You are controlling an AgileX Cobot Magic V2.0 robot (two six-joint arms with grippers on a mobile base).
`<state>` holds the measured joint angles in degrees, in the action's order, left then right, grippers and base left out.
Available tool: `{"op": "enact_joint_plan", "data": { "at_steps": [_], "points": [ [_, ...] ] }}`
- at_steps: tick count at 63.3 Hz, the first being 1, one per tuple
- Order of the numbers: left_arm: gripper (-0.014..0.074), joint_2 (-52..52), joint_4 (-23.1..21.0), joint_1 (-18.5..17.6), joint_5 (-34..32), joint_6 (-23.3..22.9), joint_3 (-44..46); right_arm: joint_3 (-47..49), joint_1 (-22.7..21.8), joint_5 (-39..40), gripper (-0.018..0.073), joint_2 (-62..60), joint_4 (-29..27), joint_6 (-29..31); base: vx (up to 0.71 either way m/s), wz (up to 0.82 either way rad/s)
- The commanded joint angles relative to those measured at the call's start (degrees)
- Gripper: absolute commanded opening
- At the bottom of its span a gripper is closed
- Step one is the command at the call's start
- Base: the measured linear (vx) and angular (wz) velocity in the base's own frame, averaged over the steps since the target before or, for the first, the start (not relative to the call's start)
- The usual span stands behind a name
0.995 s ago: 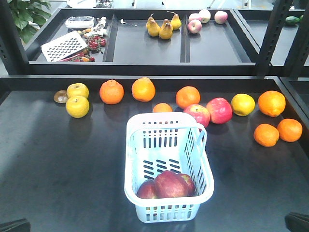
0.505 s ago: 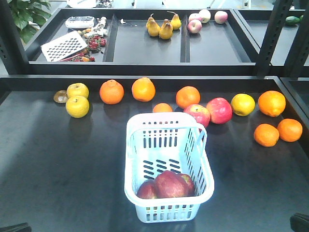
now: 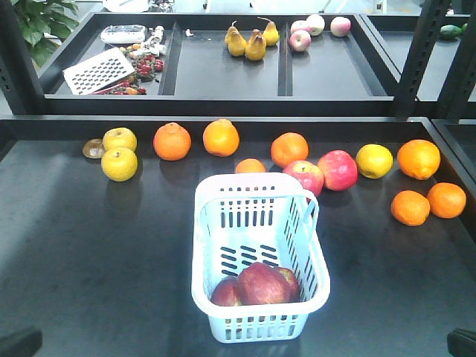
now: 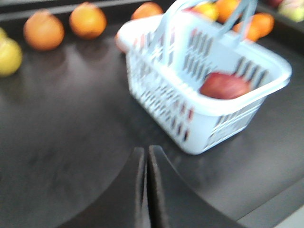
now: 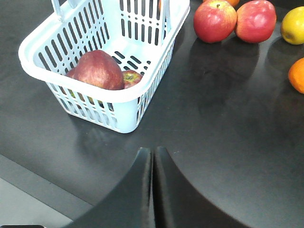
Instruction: Pick three apples into basket with both arms
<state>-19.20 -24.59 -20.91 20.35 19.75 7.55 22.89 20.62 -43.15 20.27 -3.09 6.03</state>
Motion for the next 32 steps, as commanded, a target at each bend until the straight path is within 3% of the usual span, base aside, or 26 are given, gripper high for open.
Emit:
{"op": "enact_joint_plan", "data": {
  "at_steps": [1,10,24,32],
  "points": [
    [-0.0006,-0.45,3.87,-0.08,-8.4,-5.12,-3.19,1.46,0.05,3.45,-0.0009,0.48,0.24,-0.06,0.0,0.0],
    [-0.0006,1.31,6.03,-0.08,-17.9,-7.84,-9.56,1.46,0.05,3.45,-0.0009,0.48,0.24,-0.06,0.0,0.0],
    [-0.0006,9.69,14.26,0.26,-20.35,-8.26,-9.4,1.46,0.05,3.45,-0.0009,0.48,0.24,-0.06,0.0,0.0],
    [-0.0006,14.5,15.38,4.19,-18.84,-8.32,-9.44,1.46,0.05,3.45,-0.0009,0.48,0.24,-0.06,0.0,0.0]
  ]
}}
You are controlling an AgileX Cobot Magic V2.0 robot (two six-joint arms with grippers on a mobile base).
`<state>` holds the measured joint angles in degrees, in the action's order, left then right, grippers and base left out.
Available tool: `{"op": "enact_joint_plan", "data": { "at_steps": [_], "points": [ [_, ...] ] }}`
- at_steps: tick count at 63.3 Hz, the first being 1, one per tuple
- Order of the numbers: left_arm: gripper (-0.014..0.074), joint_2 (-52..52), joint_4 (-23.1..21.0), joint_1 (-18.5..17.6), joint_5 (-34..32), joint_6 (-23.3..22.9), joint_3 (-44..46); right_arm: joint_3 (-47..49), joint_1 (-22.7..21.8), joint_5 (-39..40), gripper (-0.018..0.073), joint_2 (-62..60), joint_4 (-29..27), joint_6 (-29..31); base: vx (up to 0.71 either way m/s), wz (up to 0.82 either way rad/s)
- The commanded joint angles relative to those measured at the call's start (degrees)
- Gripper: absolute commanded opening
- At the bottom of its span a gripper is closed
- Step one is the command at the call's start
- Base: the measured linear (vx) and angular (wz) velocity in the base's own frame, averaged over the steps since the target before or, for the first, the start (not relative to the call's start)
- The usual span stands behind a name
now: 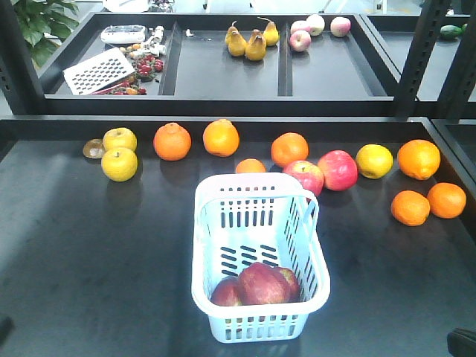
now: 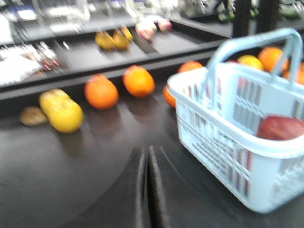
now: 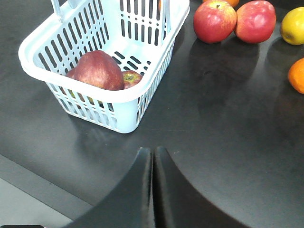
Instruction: Pick three apples into basket with both arms
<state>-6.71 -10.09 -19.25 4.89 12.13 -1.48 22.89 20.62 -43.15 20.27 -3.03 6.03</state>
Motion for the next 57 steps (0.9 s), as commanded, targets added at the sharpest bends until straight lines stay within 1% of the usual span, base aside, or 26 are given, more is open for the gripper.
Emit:
{"op": "enact_joint_plan", "data": {
  "at_steps": [1,4,12,16,21,25,27,31,38,45,50,57],
  "points": [
    [-0.0006,2.71,0.87,3.5,-3.12,-0.71,-0.41,1.46,0.05,3.45,-0.0009,0.48,0.18,-0.06,0.0,0.0],
    [-0.0006,4.11,0.87,5.63,-2.53,-0.71,-0.41,1.46,0.05,3.45,-0.0009,0.48,0.18,-0.06,0.0,0.0],
    [-0.0006,8.76,0.92,12.84,-0.16,-0.63,-0.41,1.46,0.05,3.45,-0.0009,0.48,0.18,-0.06,0.0,0.0],
    [-0.0006,8.21,0.92,15.43,0.19,-0.63,-0.41,1.46,0.05,3.45,-0.0009,0.48,0.18,-0.06,0.0,0.0],
    [-0.0006,8.34,0.92,17.78,1.2,-0.7,-0.41,1.46,0.05,3.45,-0.0009,0.48,0.18,-0.06,0.0,0.0],
    [-0.0006,8.34,1.07,19.12,1.2,-2.57,-0.41,1.46,0.05,3.45,-0.0009,0.48,0.18,-0.06,0.0,0.0],
    [-0.0006,8.34,1.67,19.47,1.09,-3.6,-0.41,1.46,0.05,3.45,-0.0009,0.48,0.18,-0.06,0.0,0.0],
    [-0.0006,8.34,3.99,19.9,1.09,-7.06,-0.41,1.46,0.05,3.45,-0.0009,0.48,0.18,-0.06,0.0,0.0],
    [-0.0006,8.34,9.77,20.03,0.82,-16.1,-0.41,1.46,0.05,3.45,-0.0009,0.48,0.18,-0.06,0.0,0.0],
    [-0.0006,8.34,13.41,20.03,0.82,-22.31,-0.41,1.46,0.05,3.45,-0.0009,0.48,0.18,-0.06,0.0,0.0],
    [-0.0006,8.34,13.92,20.03,0.87,-24.12,-0.41,1.46,0.05,3.45,-0.0009,0.48,0.18,-0.06,0.0,0.0],
    [-0.0006,8.34,13.92,20.03,0.87,-24.42,-0.36,1.46,0.05,3.45,-0.0009,0.48,0.18,-0.06,0.0,0.0]
  ]
}}
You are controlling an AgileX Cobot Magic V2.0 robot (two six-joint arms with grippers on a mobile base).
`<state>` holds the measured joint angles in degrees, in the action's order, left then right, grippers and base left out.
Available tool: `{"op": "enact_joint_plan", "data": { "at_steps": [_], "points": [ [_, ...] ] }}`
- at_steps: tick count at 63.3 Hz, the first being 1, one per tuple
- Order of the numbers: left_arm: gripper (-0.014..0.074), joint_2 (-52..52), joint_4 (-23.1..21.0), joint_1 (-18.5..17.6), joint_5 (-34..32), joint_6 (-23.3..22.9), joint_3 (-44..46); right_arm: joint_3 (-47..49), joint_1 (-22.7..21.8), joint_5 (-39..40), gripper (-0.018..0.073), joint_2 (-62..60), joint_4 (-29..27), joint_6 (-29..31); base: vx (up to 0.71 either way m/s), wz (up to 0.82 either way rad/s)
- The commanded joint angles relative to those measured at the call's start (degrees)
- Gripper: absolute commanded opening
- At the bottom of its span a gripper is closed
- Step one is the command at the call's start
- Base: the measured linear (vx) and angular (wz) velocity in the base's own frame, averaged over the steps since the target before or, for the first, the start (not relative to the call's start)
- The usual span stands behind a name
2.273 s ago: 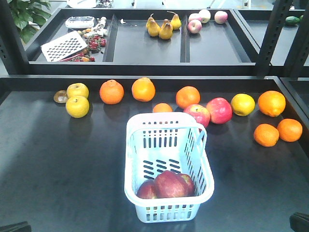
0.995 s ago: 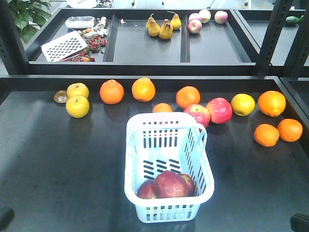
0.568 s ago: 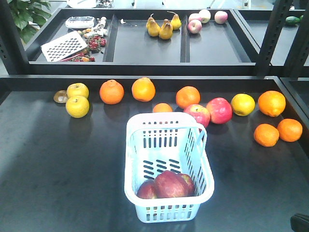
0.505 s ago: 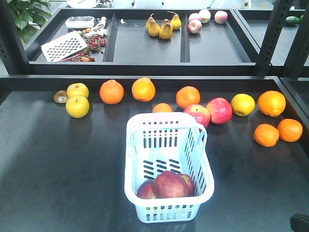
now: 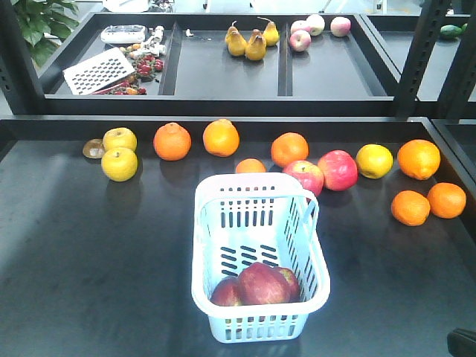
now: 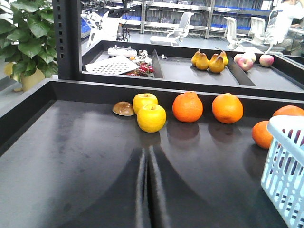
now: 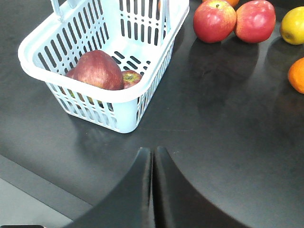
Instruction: Pick three apples into basket with both arms
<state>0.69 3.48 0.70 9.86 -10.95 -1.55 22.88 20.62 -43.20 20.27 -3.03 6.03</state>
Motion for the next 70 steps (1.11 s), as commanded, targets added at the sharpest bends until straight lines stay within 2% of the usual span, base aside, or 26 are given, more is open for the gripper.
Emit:
{"op": "enact_joint_plan", "data": {
  "at_steps": [1,47,56,65,70],
  "points": [
    [-0.0006,0.95,0.35,0.08,-4.1,-1.34,-0.29,1.48,0.05,3.51,-0.0009,0.48,0.18,-0.06,0.0,0.0],
    [-0.0006,0.95,0.35,0.08,-4.1,-1.34,-0.24,1.48,0.05,3.65,-0.0009,0.48,0.18,-0.06,0.0,0.0],
    [-0.0006,0.95,0.35,0.08,-4.1,-1.34,-0.24,1.3,0.05,4.47,-0.0009,0.48,3.9,0.28,0.0,0.0],
    [-0.0006,0.9,0.35,0.08,-4.1,-1.34,-0.24,1.25,0.0,9.33,-0.0009,0.48,4.7,0.34,0.0,0.0],
    [-0.0006,0.9,0.35,0.08,-4.1,-1.34,-0.24,-0.99,0.0,15.7,-0.0009,0.48,4.77,0.4,0.0,0.0]
  ]
}}
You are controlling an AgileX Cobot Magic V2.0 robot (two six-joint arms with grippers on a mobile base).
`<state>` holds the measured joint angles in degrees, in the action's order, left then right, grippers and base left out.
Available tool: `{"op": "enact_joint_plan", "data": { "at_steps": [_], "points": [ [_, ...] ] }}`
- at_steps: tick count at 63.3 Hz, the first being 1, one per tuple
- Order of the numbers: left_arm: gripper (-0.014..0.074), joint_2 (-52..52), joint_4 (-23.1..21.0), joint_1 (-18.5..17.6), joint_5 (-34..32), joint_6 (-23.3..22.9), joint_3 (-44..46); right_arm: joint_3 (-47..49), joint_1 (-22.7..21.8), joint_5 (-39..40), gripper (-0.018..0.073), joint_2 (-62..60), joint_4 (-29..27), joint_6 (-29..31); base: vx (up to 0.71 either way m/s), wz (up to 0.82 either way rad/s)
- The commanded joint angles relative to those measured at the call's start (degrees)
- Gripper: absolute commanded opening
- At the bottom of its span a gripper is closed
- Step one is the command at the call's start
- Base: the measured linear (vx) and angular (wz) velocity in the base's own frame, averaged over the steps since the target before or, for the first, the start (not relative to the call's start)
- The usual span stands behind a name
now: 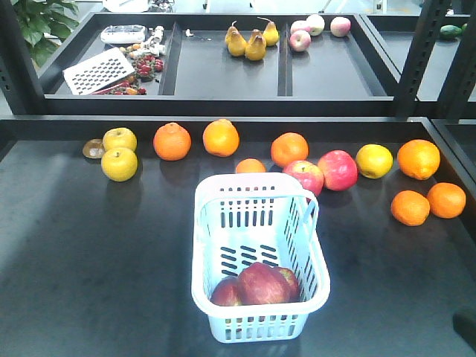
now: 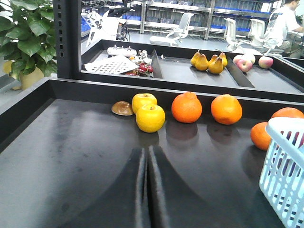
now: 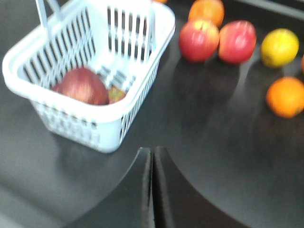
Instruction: Pick three apples into basket with both arms
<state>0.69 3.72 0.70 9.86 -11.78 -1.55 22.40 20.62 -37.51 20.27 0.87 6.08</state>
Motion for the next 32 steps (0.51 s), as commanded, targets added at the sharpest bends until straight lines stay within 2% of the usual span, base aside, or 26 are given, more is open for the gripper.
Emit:
{"op": "enact_joint_plan", "data": {
  "at_steps": [1,12,22,28,32],
  "points": [
    [-0.0006,0.9,0.12,0.08,-4.1,-0.51,-0.24,-1.22,0.0,11.3,-0.0009,0.48,0.87,0.35,0.0,0.0],
    [-0.0006,0.9,0.12,0.08,-4.1,-0.51,-0.24,-12.44,0.0,27.13,-0.0009,0.48,0.4,-0.34,0.0,0.0],
    [-0.0006,0.9,0.12,0.08,-4.1,-0.51,-0.24,-18.34,-0.25,31.57,-0.0009,-3.84,0.35,-0.34,0.0,0.0],
    [-0.0006,0.9,0.12,0.08,-4.1,-0.51,-0.24,-21.15,-3.76,31.67,-0.0009,-8.84,-0.87,-0.34,0.0,0.0],
    [-0.0006,0.9,0.12,0.08,-4.1,-0.51,-0.24,-23.03,-7.92,31.67,-0.0009,-13.07,-1.96,-1.32,0.0,0.0]
  ]
}}
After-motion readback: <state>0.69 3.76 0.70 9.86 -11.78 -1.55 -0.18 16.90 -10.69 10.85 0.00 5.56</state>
